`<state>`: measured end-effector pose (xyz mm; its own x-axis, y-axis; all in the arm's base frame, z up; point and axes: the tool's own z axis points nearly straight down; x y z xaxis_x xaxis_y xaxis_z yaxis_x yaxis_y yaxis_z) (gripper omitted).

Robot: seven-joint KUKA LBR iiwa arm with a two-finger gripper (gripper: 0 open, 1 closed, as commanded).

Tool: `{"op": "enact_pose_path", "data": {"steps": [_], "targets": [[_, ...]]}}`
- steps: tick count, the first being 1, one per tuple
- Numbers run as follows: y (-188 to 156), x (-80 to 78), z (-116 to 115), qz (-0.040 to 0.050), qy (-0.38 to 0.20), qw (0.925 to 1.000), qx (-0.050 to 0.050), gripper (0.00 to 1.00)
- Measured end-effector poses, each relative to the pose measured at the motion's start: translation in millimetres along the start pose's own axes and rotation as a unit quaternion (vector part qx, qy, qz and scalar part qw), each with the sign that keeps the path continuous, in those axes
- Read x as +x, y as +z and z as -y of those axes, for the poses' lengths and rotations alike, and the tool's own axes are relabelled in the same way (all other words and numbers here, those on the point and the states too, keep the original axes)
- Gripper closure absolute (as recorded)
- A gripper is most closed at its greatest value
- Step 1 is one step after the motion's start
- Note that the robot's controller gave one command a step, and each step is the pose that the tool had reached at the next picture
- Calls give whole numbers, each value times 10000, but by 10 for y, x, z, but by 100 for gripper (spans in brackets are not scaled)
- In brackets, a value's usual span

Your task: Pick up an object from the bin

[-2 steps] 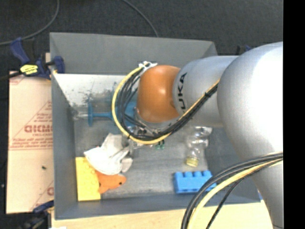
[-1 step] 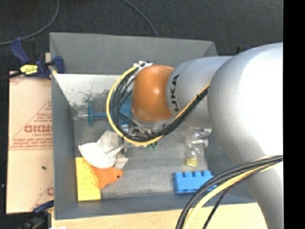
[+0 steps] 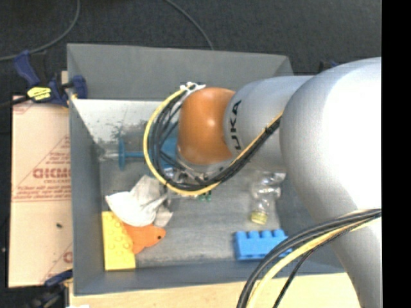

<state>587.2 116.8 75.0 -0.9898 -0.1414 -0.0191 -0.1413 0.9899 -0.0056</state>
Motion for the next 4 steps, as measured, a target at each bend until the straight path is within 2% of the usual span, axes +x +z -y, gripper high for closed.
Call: {"op": "enact_pose_path", "data": {"steps": [1, 2, 3, 4], "targets": [[-861, 51, 67, -11, 61, 10000, -3, 100], [-783, -15, 70, 28, 97, 9999, -5, 100], [-6, 767, -344, 58, -169, 9998, -4, 100], [15, 518, -248, 32, -607, 9981, -12, 100]]}}
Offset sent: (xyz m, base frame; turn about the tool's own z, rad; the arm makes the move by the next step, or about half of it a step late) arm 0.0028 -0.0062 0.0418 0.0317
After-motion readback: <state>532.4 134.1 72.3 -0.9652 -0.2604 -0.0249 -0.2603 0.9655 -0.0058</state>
